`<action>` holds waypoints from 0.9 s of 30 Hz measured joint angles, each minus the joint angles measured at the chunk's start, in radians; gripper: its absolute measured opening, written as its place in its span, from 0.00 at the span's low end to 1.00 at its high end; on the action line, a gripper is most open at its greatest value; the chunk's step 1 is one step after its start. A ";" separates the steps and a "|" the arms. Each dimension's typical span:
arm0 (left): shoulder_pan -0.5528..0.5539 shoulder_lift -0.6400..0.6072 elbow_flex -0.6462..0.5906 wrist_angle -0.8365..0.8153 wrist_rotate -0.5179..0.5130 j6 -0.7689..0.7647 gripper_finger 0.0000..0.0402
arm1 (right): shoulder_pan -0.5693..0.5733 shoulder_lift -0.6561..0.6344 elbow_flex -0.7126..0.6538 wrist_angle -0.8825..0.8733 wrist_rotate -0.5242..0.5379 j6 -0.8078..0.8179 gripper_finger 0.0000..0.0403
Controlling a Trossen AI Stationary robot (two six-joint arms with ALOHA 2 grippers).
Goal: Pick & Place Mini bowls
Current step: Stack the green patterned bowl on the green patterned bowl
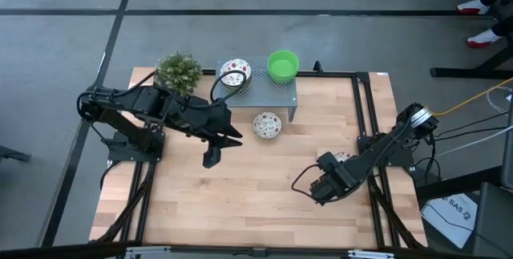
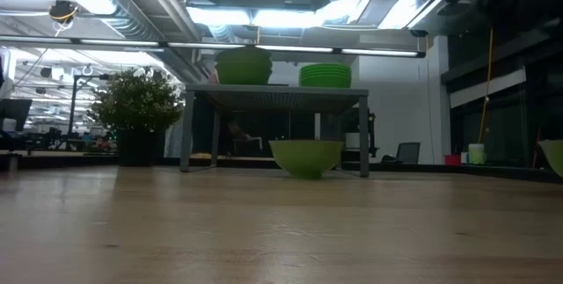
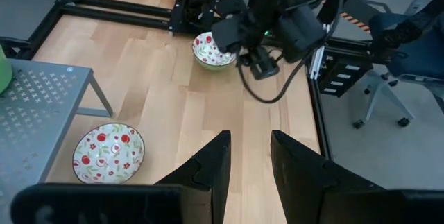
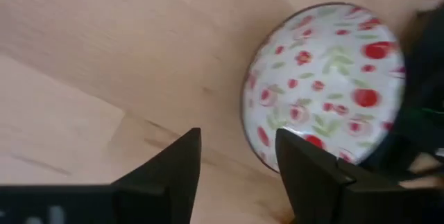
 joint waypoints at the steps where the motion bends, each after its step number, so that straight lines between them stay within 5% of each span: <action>1: 0.000 0.000 0.000 0.000 0.000 0.000 0.24 | -0.007 0.000 -0.021 0.032 -0.001 0.000 0.47; 11: 0.000 0.000 0.000 0.000 0.000 0.000 0.24 | -0.045 0.000 -0.174 0.148 -0.045 0.001 0.40; 16: 0.000 0.000 0.000 0.000 -0.001 0.000 0.24 | -0.046 0.000 -0.198 0.188 -0.054 0.003 0.28; 21: 0.000 0.000 0.000 0.000 -0.001 0.000 0.24 | -0.046 0.000 -0.198 0.210 -0.037 -0.004 0.07; 27: 0.000 0.000 0.000 0.000 0.000 0.000 0.24 | -0.046 -0.001 -0.197 0.216 -0.032 -0.007 0.06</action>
